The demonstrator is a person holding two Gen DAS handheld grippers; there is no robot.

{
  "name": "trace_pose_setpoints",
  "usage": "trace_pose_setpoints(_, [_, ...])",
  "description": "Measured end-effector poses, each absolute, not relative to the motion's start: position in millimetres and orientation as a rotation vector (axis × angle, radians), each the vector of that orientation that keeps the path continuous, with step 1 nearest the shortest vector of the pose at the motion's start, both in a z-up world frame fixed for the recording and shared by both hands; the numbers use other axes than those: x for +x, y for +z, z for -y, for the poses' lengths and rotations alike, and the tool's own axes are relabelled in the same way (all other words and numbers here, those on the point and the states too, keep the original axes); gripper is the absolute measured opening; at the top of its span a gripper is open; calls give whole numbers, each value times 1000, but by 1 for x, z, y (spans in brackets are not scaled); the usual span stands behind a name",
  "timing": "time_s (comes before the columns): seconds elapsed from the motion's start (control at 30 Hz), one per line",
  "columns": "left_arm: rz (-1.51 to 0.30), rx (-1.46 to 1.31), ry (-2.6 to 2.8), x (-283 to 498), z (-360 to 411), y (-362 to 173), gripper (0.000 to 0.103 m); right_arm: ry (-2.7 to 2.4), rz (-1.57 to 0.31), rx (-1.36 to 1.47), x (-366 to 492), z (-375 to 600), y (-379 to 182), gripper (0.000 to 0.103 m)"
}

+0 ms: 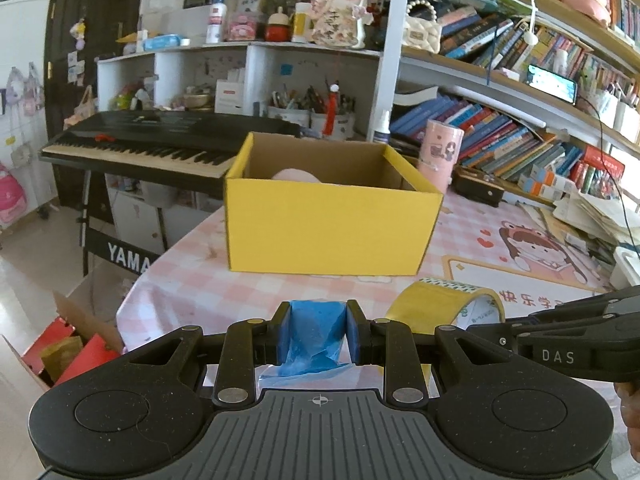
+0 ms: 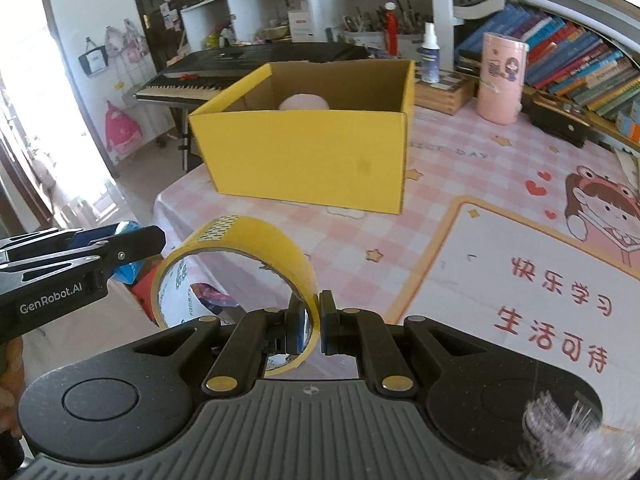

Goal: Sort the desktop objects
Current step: 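Carry the blue item and tape roll in both tools over the yellow box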

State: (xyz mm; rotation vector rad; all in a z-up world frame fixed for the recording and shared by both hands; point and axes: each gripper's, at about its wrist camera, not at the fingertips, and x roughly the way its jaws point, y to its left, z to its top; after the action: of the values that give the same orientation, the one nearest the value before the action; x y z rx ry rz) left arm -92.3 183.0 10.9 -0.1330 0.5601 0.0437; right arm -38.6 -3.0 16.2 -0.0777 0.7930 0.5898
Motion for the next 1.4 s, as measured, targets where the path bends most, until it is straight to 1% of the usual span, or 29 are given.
trace_pose_setpoints(0.33, [-517,-133,66,-85,-202,27,25,614,-777,-97,-30,-18,26,7])
trace_pose_setpoints(0.57, [-472,-115,62,-64,-205,43,25,621,-723,-103,-2,-24,45,7])
trace_pose_setpoints(1.0, [-396,-105,92,4,-204,65,25,617,-607,-120,84,-33,77,7])
trace_pose_setpoints(1.4, [-405,-111,147,84,-201,61,25,645,-569,-234,168,-54,78,7])
